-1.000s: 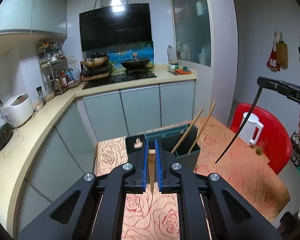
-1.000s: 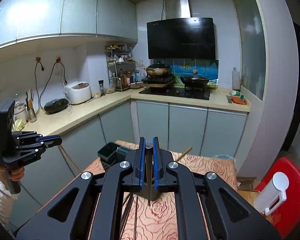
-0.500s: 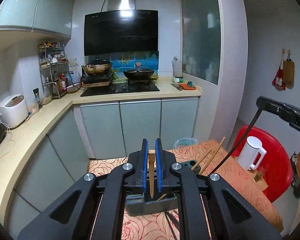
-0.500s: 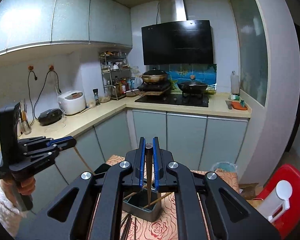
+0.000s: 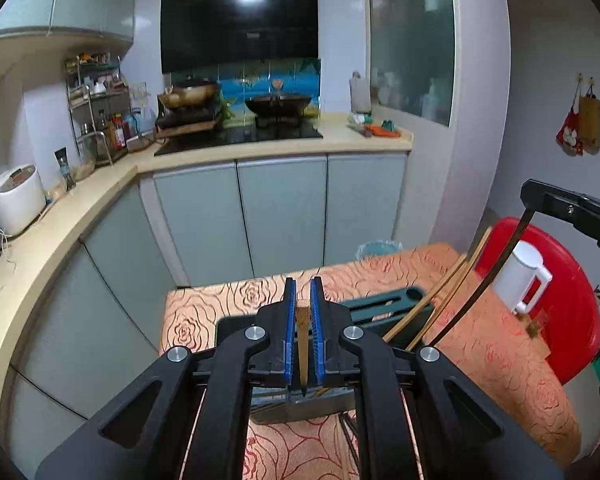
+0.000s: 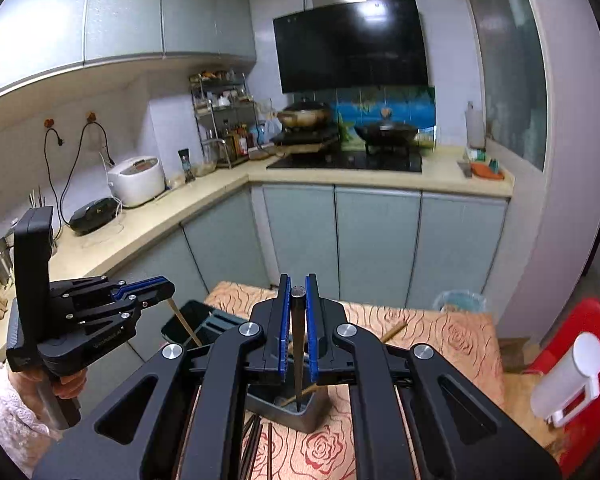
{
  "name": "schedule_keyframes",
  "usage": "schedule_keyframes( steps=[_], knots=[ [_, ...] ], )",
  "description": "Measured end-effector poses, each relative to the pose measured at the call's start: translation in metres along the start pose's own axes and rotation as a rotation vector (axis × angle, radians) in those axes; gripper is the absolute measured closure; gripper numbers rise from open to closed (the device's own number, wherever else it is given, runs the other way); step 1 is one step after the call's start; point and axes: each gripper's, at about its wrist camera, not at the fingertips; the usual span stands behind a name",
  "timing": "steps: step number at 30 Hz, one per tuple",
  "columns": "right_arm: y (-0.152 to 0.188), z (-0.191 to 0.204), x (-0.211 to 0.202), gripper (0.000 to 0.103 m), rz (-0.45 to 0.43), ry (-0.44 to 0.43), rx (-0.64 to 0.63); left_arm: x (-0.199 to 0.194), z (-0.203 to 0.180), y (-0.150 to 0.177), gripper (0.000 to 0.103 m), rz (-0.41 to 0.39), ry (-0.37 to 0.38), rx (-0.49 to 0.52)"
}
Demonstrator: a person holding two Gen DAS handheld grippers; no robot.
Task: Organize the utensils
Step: 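Open both tools to drop the chopsticks into the caddy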
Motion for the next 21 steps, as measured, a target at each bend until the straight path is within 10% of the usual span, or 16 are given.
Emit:
schedule_keyframes(
  steps=[11,13,15,18,21],
  knots=[
    [0.026,0.001,0.024,0.095,0.073,-0.003,0.013,0.018,0.007,0.018,0.095,0.047,-0.01,-0.019],
    [0.025,0.001,0.024,0.093,0.074,-0.015,0.024,0.016,0.01,0.018,0.085,0.048,-0.005,-0.032],
    [0.024,0.001,0.023,0.09,0.067,-0.011,0.019,0.013,0.013,0.017,0.044,0.038,-0.007,-0.053],
    [0.022,0.001,0.017,0.055,0.043,0.004,0.026,0.006,0.018,0.016,0.034,0.027,0.006,-0.082],
    [0.021,0.001,0.009,0.05,0.018,0.017,0.032,-0.001,0.021,0.015,0.025,0.014,0.006,-0.1]
  ],
)
Point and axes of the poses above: each gripper's, at about its wrist camera, not at the fingertips, and x roughly the way its jaws point, z to its left, y to its underside, and after that the axes turned 3 degrees about y, right-handed
